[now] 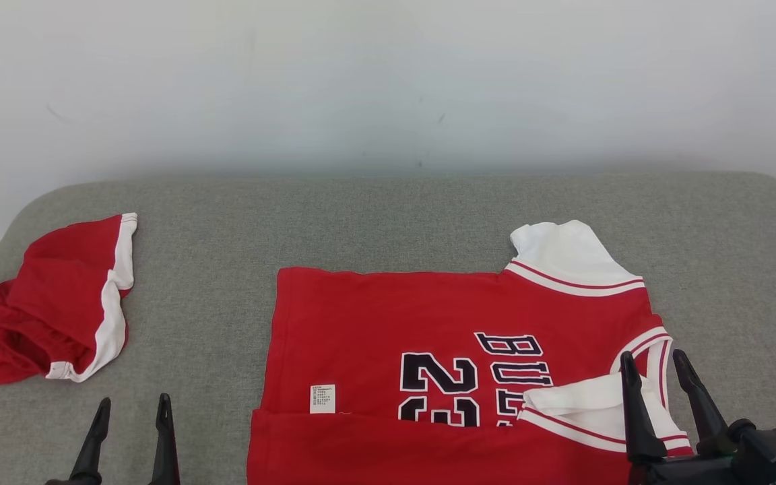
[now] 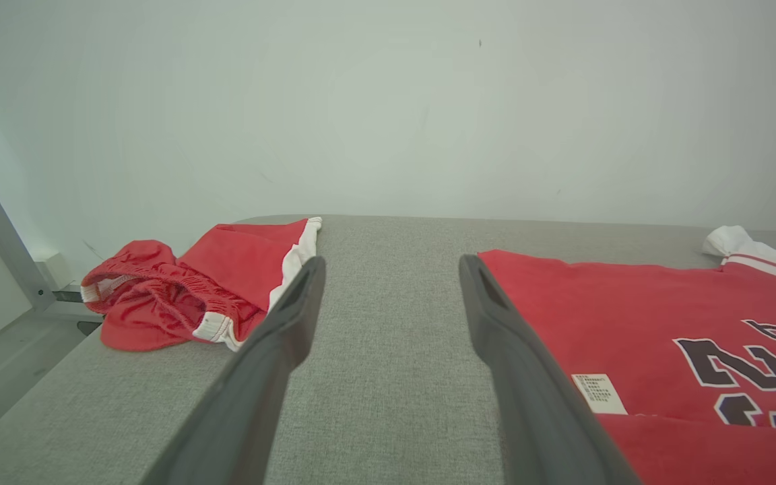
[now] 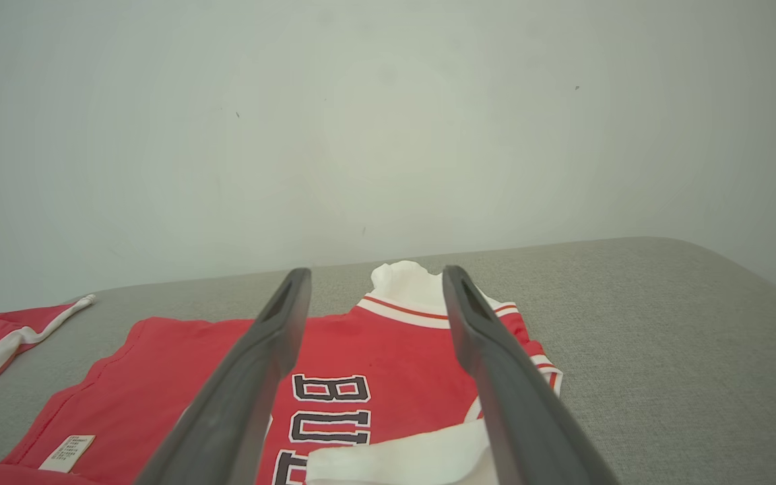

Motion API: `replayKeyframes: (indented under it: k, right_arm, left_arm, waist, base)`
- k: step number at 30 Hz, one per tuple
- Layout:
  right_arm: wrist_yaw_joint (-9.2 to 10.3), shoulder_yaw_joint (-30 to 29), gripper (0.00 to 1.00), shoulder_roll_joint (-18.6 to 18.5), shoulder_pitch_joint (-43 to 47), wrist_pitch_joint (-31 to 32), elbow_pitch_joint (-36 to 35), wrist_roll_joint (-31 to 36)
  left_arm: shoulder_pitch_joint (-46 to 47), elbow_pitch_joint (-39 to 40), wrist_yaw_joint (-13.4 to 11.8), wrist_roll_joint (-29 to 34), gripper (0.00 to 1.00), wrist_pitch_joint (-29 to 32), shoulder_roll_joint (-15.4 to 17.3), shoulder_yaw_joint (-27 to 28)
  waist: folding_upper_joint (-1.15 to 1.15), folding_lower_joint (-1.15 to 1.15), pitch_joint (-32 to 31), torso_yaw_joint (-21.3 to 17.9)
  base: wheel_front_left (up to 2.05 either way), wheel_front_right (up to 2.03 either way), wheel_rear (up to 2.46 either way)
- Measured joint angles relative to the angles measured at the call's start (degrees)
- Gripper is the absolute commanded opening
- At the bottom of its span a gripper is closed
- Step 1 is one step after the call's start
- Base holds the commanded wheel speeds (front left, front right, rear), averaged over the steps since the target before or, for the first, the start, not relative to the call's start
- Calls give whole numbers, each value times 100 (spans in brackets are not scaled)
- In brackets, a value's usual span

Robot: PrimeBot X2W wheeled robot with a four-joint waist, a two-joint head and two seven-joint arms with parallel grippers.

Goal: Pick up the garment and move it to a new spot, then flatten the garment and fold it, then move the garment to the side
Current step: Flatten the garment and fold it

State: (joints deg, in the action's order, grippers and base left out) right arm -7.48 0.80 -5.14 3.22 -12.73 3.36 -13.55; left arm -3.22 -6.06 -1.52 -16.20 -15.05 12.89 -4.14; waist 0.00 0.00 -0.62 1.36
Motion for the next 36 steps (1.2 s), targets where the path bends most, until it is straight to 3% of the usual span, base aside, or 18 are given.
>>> replayKeyframes:
  k: [16, 30, 36]
  right_arm:
    - [0, -76, 100, -63, -415, 181, 214, -66]
    - [0, 134, 100, -808, -3244, 1004, 1501, -157]
    - [0, 254, 100, -1059, -4170, 1370, 2326, -207]
  left_arm:
    - [244, -99, 141, -171, 100, 166, 125, -1]
    - [2943, -558, 760, -619, 100, 1276, 635, -255]
    - [3952, -1048, 862, -1025, 100, 1928, 725, -609]
  waist:
    - [0, 0, 191, -16]
    - [1, 1, 1203, -77]
    - [1, 2, 1728, -102]
  base:
    - [0, 0, 0]
    - [0, 0, 0]
    - [0, 0, 0]
